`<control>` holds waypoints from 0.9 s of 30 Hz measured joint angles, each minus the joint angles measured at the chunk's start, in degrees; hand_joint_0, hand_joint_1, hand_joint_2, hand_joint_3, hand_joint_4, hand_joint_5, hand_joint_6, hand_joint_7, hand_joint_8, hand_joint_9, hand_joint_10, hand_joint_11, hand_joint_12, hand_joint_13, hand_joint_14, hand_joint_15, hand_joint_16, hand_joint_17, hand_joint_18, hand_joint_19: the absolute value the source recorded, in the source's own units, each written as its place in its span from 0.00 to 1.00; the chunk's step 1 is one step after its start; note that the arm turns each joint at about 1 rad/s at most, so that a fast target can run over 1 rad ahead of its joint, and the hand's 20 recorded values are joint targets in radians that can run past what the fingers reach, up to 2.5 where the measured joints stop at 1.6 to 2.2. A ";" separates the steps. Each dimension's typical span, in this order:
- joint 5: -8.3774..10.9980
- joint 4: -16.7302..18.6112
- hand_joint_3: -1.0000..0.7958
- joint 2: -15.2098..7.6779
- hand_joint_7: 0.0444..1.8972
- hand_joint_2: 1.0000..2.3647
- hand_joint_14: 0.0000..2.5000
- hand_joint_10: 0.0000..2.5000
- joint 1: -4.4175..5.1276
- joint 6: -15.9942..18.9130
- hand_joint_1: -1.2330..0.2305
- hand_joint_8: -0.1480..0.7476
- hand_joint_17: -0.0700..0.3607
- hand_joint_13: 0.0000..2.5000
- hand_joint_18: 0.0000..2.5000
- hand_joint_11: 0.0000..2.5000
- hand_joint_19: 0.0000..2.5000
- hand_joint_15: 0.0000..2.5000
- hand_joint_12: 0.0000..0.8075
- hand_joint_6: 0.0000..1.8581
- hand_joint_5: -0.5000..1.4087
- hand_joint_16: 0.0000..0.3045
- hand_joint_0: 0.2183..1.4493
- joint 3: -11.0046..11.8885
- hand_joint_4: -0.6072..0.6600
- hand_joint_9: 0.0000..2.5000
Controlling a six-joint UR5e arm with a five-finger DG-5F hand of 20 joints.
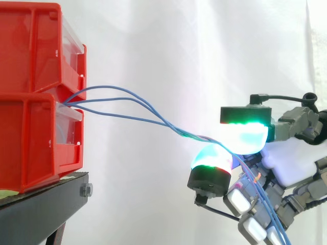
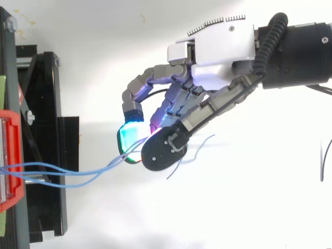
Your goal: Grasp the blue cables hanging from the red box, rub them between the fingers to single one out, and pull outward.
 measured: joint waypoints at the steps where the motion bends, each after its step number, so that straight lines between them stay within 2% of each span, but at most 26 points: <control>1: 0.00 -0.02 0.28 0.00 0.61 0.00 0.01 0.00 -0.08 -0.14 0.41 0.40 0.42 0.32 0.28 0.15 0.24 0.22 0.46 0.38 0.22 0.16 0.24 0.16 0.49 0.38; 7: 0.09 -1.60 0.28 0.01 0.61 0.00 0.01 0.01 -0.67 -3.48 0.33 0.41 0.41 0.32 0.27 0.17 0.24 0.22 0.46 0.41 0.21 0.15 0.26 1.91 0.51 0.37; 13: 1.96 -4.10 0.33 0.01 0.59 0.00 0.01 0.01 -0.92 -9.43 0.28 0.43 0.40 0.31 0.27 0.18 0.24 0.23 0.46 0.45 0.19 0.15 0.32 3.96 0.52 0.36; 21: 3.10 -4.64 0.36 0.01 0.58 0.01 0.01 0.01 -0.83 -11.05 0.22 0.44 0.40 0.31 0.28 0.19 0.22 0.22 0.46 0.47 0.18 0.15 0.38 4.30 0.48 0.34; 23: 3.13 -4.67 0.32 0.01 0.57 0.00 0.01 0.01 -0.82 -11.33 0.19 0.44 0.40 0.31 0.28 0.19 0.21 0.21 0.45 0.48 0.17 0.15 0.42 4.30 0.49 0.33; 27: 3.19 -4.69 0.28 0.00 0.52 0.00 0.01 0.01 -0.80 -12.15 0.19 0.43 0.40 0.31 0.28 0.19 0.21 0.21 0.45 0.48 0.17 0.15 0.42 4.32 0.53 0.32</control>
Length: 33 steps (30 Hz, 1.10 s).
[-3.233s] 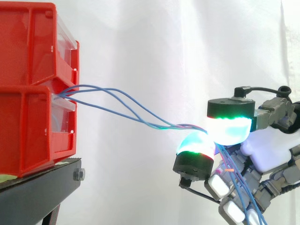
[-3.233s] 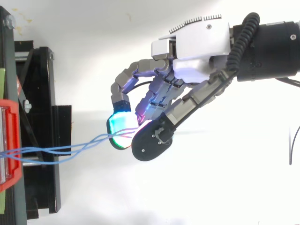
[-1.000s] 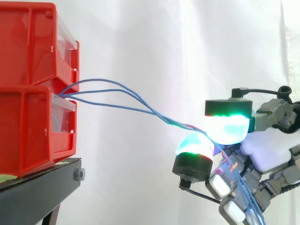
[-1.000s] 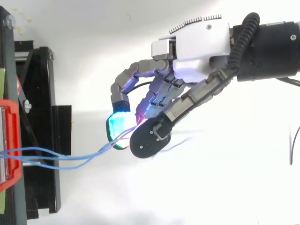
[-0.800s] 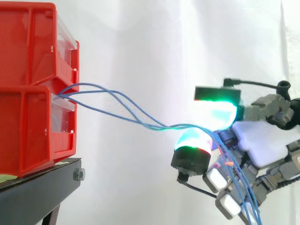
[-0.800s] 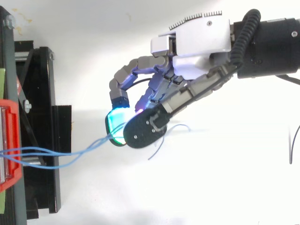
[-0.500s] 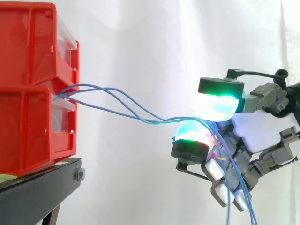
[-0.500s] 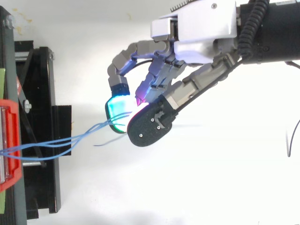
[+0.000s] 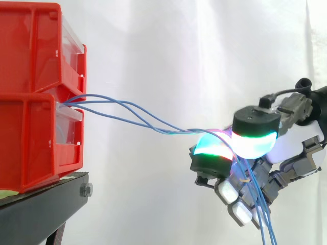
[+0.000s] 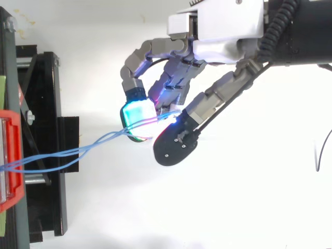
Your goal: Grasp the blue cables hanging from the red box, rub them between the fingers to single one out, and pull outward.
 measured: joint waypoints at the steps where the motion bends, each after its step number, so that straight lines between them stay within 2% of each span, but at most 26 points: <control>1: 0.01 0.00 0.28 0.01 0.52 0.00 0.01 0.01 0.00 -0.18 0.20 0.43 0.40 0.31 0.28 0.19 0.21 0.21 0.45 0.48 0.17 0.15 0.40 0.00 0.54 0.32; 3: 0.04 0.00 0.28 0.01 0.53 0.00 0.01 0.01 0.00 -0.48 0.22 0.44 0.40 0.30 0.28 0.19 0.22 0.22 0.45 0.47 0.17 0.15 0.34 0.00 0.54 0.33; 5: 0.05 0.00 0.28 0.01 0.54 0.00 0.01 0.01 0.01 -0.65 0.29 0.45 0.41 0.31 0.28 0.19 0.23 0.22 0.46 0.47 0.18 0.16 0.27 0.00 0.55 0.34; 8: 0.05 0.00 0.28 0.01 0.55 0.00 0.01 0.01 -0.01 -0.73 0.33 0.47 0.42 0.32 0.29 0.19 0.23 0.22 0.48 0.47 0.19 0.16 0.23 0.00 0.55 0.36; 16: 0.06 0.00 0.28 0.00 0.58 0.00 0.01 0.01 -0.01 -0.77 0.36 0.46 0.42 0.32 0.28 0.19 0.24 0.23 0.48 0.46 0.19 0.16 0.25 0.00 0.54 0.37; 33: 0.11 0.00 0.30 0.00 0.59 0.00 0.01 0.01 -0.01 -0.72 0.40 0.47 0.44 0.31 0.26 0.19 0.25 0.23 0.50 0.46 0.19 0.18 0.23 0.00 0.53 0.36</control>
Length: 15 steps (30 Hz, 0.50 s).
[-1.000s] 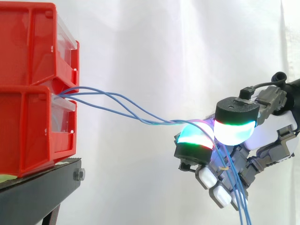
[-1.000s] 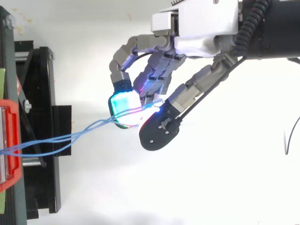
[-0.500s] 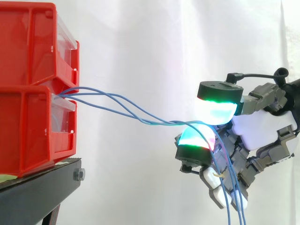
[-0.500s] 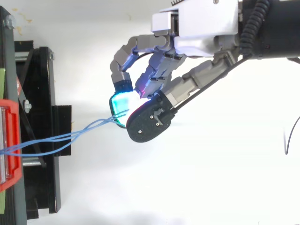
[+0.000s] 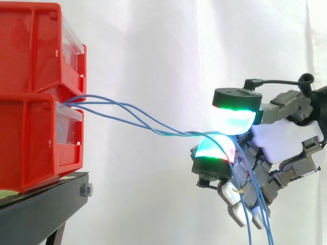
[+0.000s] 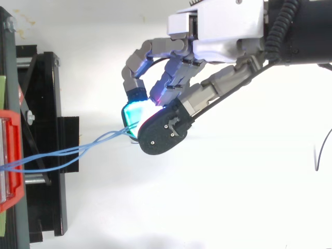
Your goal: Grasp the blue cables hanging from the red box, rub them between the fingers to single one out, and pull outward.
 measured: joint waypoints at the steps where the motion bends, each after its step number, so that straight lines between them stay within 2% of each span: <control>1: -0.01 0.00 0.30 0.00 0.58 0.00 0.01 0.01 0.00 0.01 0.40 0.48 0.44 0.31 0.26 0.19 0.25 0.23 0.50 0.46 0.19 0.18 0.22 0.00 0.53 0.36; 15: -0.04 0.00 0.28 -0.01 0.56 0.00 0.01 0.01 -0.01 0.01 0.40 0.49 0.46 0.31 0.27 0.18 0.24 0.22 0.52 0.45 0.19 0.19 0.19 0.00 0.54 0.36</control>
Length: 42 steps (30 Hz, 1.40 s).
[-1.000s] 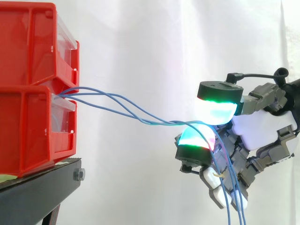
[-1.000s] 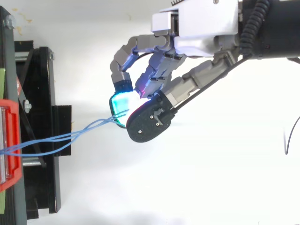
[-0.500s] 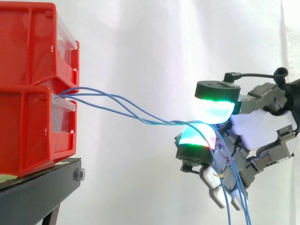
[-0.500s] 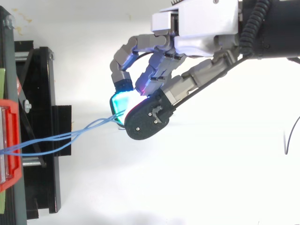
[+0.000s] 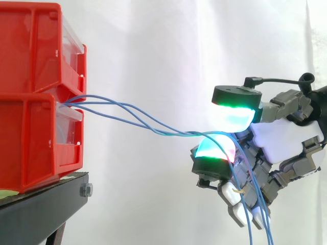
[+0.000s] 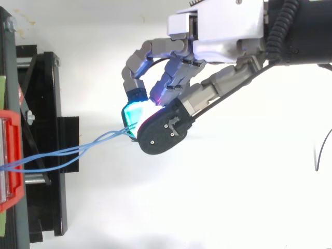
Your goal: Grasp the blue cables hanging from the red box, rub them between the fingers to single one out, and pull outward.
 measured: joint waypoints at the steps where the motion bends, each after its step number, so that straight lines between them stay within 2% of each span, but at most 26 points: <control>1: 0.00 0.00 0.28 -0.01 0.56 0.00 0.01 0.01 -0.01 0.00 0.40 0.48 0.46 0.31 0.27 0.18 0.24 0.22 0.52 0.45 0.19 0.19 0.19 0.00 0.54 0.36; 6: -0.01 0.00 0.29 0.01 0.56 0.00 0.01 0.01 0.00 0.02 0.39 0.47 0.45 0.31 0.26 0.18 0.25 0.23 0.51 0.45 0.19 0.18 0.21 0.00 0.53 0.36; 12: -0.01 0.00 0.36 0.01 0.58 0.01 0.01 0.01 -0.04 0.03 0.39 0.44 0.44 0.30 0.25 0.18 0.25 0.23 0.49 0.45 0.19 0.17 0.24 0.00 0.52 0.36; 14: -0.01 0.00 0.41 0.02 0.57 0.01 0.01 0.01 -0.05 0.03 0.38 0.47 0.46 0.31 0.27 0.18 0.24 0.22 0.52 0.45 0.19 0.19 0.27 0.00 0.53 0.36; 19: -0.02 0.00 0.45 0.02 0.57 0.01 0.01 0.00 -0.05 0.03 0.35 0.49 0.47 0.32 0.28 0.18 0.23 0.22 0.53 0.45 0.19 0.20 0.29 -0.01 0.53 0.36; 25: -0.07 0.00 0.42 0.03 0.57 0.01 0.01 0.01 -0.05 0.03 0.26 0.43 0.42 0.29 0.25 0.19 0.23 0.22 0.46 0.46 0.18 0.16 0.31 0.00 0.53 0.33; 29: -0.03 0.00 0.38 0.02 0.56 0.01 0.01 0.01 -0.05 0.03 0.22 0.42 0.41 0.29 0.25 0.19 0.22 0.22 0.46 0.46 0.18 0.16 0.34 -0.01 0.51 0.32; 37: -0.01 0.00 0.32 0.02 0.54 0.00 0.01 0.01 -0.02 0.03 0.20 0.41 0.41 0.29 0.26 0.18 0.21 0.21 0.45 0.46 0.18 0.16 0.38 0.00 0.50 0.31; 42: -0.01 0.00 0.28 0.02 0.55 0.00 0.01 0.01 0.00 -0.01 0.22 0.40 0.41 0.29 0.26 0.18 0.22 0.21 0.45 0.46 0.18 0.15 0.32 0.00 0.52 0.32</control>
